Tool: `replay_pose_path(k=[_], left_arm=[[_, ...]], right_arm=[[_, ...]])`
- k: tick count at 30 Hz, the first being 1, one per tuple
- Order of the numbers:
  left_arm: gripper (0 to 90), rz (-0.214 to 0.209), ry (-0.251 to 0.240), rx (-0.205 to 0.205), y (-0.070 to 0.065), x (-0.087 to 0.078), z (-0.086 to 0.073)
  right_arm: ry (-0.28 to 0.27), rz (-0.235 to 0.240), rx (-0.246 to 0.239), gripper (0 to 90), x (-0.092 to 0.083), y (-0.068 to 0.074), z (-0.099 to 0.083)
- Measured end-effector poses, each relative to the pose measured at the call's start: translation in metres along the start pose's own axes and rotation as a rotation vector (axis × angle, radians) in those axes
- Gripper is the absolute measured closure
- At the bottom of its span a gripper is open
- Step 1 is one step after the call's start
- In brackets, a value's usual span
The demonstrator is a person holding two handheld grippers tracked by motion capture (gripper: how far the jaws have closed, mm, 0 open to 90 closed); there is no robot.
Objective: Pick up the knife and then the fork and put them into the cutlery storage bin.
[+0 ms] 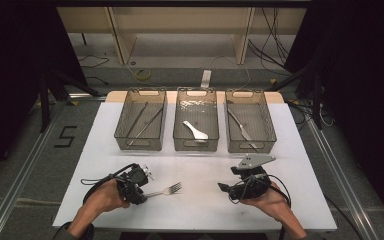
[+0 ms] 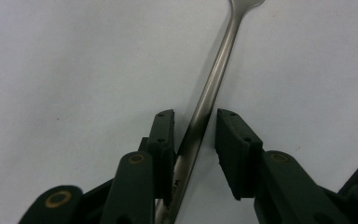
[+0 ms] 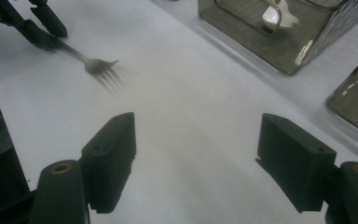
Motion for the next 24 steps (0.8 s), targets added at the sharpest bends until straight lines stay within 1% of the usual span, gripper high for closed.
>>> replay_pose_path(k=[4,8,10,11,18,20,22,23,24], left_arm=[[72.4,-0.003,0.002,0.011,-0.0019,0.0010,0.0010],[74.7,0.003,0.013,0.030,-0.0032,0.0016,0.0015],[78.0,-0.004,0.023,0.051,-0.0046,0.0015,0.0013],[80.3,-0.006,0.021,0.049,-0.0048,0.0015,0.0013],[81.4,-0.031,-0.029,0.029,-0.0031,0.0006,0.0023],[81.5,-0.034,-0.032,0.033,-0.0033,-0.0010,0.0036],[81.5,-0.042,-0.057,0.027,-0.0049,-0.0032,0.0061],[81.5,-0.041,-0.061,0.032,-0.0061,-0.0052,0.0074],[81.6,-0.028,-0.070,0.038,-0.0077,-0.0074,0.0094]], right_arm=[[0.001,0.001,-0.004,28.9,0.0005,0.0009,0.0001],[0.007,-0.002,-0.010,29.0,0.0019,0.0002,-0.0008],[0.007,-0.003,-0.011,29.0,0.0022,0.0001,-0.0010],[0.006,-0.001,-0.011,29.0,0.0021,0.0003,-0.0008],[0.007,-0.001,-0.012,29.2,0.0019,0.0016,-0.0003],[0.005,0.002,-0.015,29.4,0.0017,0.0024,0.0000],[0.004,0.008,-0.020,29.4,0.0015,0.0037,0.0003],[-0.001,0.008,-0.018,29.5,0.0016,0.0049,0.0010],[-0.005,0.013,-0.022,29.6,0.0013,0.0062,0.0017]])
Point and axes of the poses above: each handheld gripper's, and its own axes: x roughly forward along the jaws, z roughly out of its top, y roughly to its left, the point moved 7 cm from there along x, roughly forward along the jaws, and after that the axes turned 13 degrees about -z, right-handed, at the moved point
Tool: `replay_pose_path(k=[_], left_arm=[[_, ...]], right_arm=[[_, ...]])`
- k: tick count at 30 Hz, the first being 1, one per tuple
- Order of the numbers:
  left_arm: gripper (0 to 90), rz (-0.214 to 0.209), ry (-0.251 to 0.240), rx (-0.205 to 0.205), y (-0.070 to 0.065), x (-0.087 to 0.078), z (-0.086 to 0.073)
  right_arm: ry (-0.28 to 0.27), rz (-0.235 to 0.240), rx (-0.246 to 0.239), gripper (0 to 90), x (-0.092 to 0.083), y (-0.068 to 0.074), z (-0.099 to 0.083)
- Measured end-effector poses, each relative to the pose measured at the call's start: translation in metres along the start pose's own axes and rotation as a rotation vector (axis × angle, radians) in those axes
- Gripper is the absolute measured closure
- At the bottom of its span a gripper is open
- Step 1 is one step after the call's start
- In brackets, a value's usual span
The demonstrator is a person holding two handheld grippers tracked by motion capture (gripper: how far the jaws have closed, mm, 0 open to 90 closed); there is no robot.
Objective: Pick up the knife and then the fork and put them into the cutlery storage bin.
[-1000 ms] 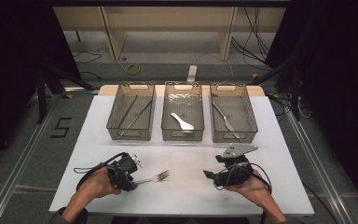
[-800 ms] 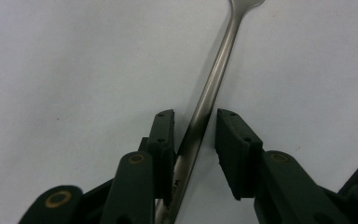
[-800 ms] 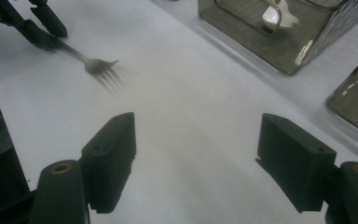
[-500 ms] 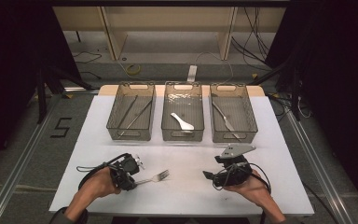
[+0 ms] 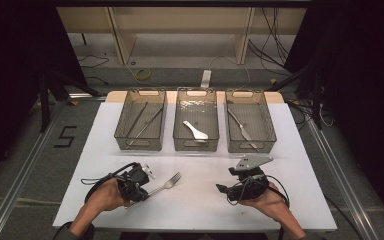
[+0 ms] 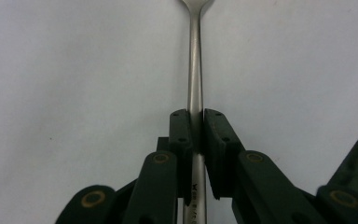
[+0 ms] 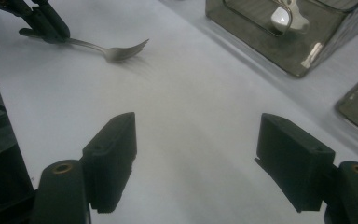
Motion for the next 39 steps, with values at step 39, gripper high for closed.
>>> replay_pose_path(k=[39], left_arm=[[81.4,-0.183,0.085,0.211,-0.070,0.011,0.085]], right_arm=[[-0.038,-0.033,-0.648,55.4,0.037,0.095,0.004]])
Point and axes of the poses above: each handheld gripper's, and its own axes: x roughly forward along the jaws, z roughly out of its top, y roughly to its left, the point moved 7 cm from there along x, roughly forward along the jaws, and after that the axes turned 13 degrees about -z, right-handed, at the moved point
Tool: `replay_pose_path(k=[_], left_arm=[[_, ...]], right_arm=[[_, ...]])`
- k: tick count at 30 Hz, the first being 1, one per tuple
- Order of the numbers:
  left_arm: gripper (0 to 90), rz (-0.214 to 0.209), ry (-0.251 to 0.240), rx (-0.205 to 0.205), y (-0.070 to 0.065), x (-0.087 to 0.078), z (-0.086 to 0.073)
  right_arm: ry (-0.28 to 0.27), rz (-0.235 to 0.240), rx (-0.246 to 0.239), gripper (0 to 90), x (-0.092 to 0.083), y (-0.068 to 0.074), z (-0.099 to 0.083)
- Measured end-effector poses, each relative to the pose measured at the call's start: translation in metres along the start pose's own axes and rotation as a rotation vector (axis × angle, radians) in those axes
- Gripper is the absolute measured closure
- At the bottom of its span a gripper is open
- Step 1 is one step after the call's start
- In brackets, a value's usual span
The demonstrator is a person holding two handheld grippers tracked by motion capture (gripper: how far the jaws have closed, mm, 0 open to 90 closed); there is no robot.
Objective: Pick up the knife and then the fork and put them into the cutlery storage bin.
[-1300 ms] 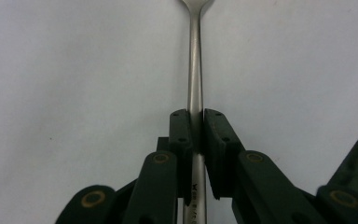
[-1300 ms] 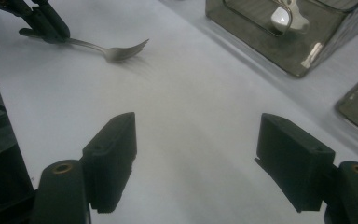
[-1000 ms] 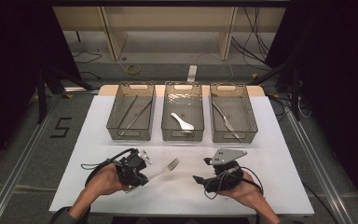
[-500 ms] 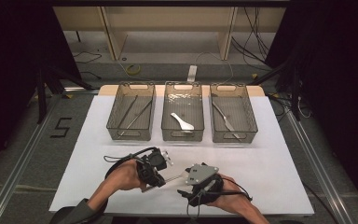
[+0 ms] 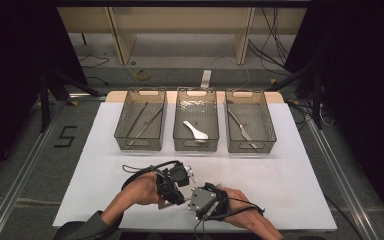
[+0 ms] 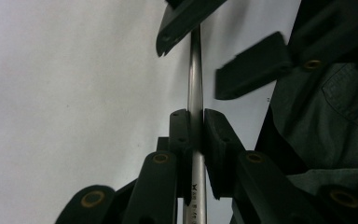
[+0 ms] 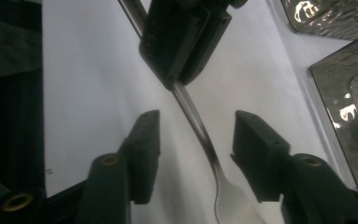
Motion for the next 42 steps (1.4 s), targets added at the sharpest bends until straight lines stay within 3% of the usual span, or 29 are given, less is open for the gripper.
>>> replay_pose_path(k=[11,16,19,20,23,26,30,32,34,38,42], left_arm=[[81.4,-0.018,0.010,0.000,-0.003,0.002,0.002],[81.2,-0.036,-0.002,0.004,-0.003,0.000,0.002],[82.8,-0.039,-0.007,0.017,-0.004,0.000,0.003],[82.6,-0.039,-0.012,0.020,-0.005,0.000,0.003],[80.7,-0.027,-0.029,0.016,-0.003,-0.003,0.003],[67.9,0.008,-0.082,0.003,0.002,-0.011,0.003],[54.9,0.068,-0.148,0.004,0.008,-0.019,0.000],[49.5,0.111,-0.201,0.002,0.011,-0.025,0.000],[41.3,0.174,-0.286,0.003,0.015,-0.035,0.000],[35.2,0.254,-0.423,0.012,0.021,-0.054,-0.003],[32.9,0.295,-0.558,0.010,0.024,-0.068,-0.004]], right_arm=[[-0.013,-0.035,-0.112,77.6,0.004,0.007,0.002],[-0.024,-0.043,-0.236,87.2,0.005,0.012,0.000],[-0.011,-0.027,-0.219,88.1,0.005,0.015,-0.002],[-0.030,-0.022,-0.241,88.1,0.005,0.012,-0.001],[-0.022,-0.019,-0.227,88.2,0.004,0.012,-0.003],[-0.008,-0.014,-0.212,88.3,0.004,0.007,-0.008],[0.010,-0.031,-0.144,88.3,0.005,-0.003,-0.015],[0.038,-0.041,-0.095,88.3,0.005,-0.010,-0.020],[0.059,-0.055,-0.052,88.2,0.005,-0.018,-0.027],[0.086,-0.075,0.025,88.2,0.005,-0.035,-0.038],[0.108,-0.087,0.127,88.2,0.005,-0.050,-0.050]])
Point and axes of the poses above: each handheld gripper's, and its own axes: x roughly forward along the jaws, z roughly out of its top, y roughly to its left, the point moved 7 cm from there along x, roughly forward along the jaws, and after that the axes turned 13 degrees about -z, right-handed, at the moved point
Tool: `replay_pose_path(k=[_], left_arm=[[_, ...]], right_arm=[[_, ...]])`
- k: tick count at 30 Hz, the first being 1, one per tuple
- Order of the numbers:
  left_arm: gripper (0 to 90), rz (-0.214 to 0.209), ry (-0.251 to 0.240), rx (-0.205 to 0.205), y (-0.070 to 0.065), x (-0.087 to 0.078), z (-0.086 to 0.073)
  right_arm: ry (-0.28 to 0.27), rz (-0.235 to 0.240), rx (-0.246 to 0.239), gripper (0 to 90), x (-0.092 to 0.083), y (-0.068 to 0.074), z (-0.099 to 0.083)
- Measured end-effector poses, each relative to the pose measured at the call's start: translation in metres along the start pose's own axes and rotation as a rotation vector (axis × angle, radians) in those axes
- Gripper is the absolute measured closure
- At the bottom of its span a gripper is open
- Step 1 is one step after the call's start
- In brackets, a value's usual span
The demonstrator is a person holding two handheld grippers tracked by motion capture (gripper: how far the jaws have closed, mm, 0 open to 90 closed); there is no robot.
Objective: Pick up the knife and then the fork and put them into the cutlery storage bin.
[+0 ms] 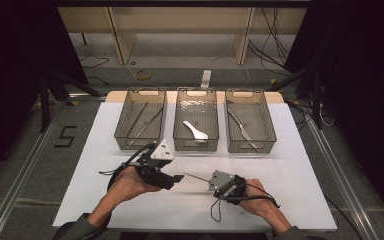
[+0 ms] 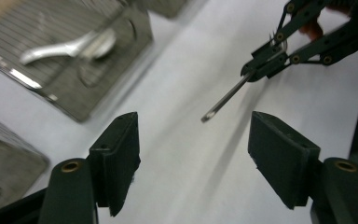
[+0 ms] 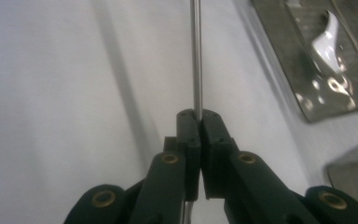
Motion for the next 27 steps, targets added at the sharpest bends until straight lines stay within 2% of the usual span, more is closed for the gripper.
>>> replay_pose_path(k=[3,6,9,11,14,16,19,27], left_arm=[[32.5,0.026,-0.077,-0.005,0.003,-0.006,-0.001],[32.6,0.043,-0.115,-0.016,0.006,-0.011,-0.006],[32.7,0.042,-0.134,-0.049,0.010,-0.016,-0.016],[32.6,0.059,-0.151,-0.068,0.013,-0.019,-0.024],[31.8,0.060,-0.143,-0.095,0.018,-0.022,-0.035],[31.0,0.062,-0.143,-0.113,0.020,-0.024,-0.041],[28.1,0.067,-0.165,-0.127,0.021,-0.027,-0.047],[23.6,0.060,-0.274,-0.180,0.024,-0.039,-0.051]], right_arm=[[0.009,0.005,0.091,88.1,0.000,-0.014,-0.006],[0.000,0.012,0.190,88.1,-0.003,-0.029,-0.012],[-0.012,0.017,0.298,88.1,-0.006,-0.043,-0.018],[-0.025,0.014,0.358,88.1,-0.008,-0.053,-0.021],[-0.041,0.016,0.450,88.1,-0.011,-0.065,-0.025],[-0.041,0.011,0.492,88.1,-0.011,-0.071,-0.027],[-0.041,0.003,0.524,88.1,-0.012,-0.078,-0.030],[-0.044,-0.027,0.585,88.1,-0.019,-0.101,-0.029]])
Point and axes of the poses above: each handheld gripper's, and its own axes: x roughly forward along the jaws, z roughly out of its top, y roughly to its left, the point moved 7 cm from there along x, roughly forward along the jaws, and after that the axes turned 13 degrees about -z, right-handed, at the moved point
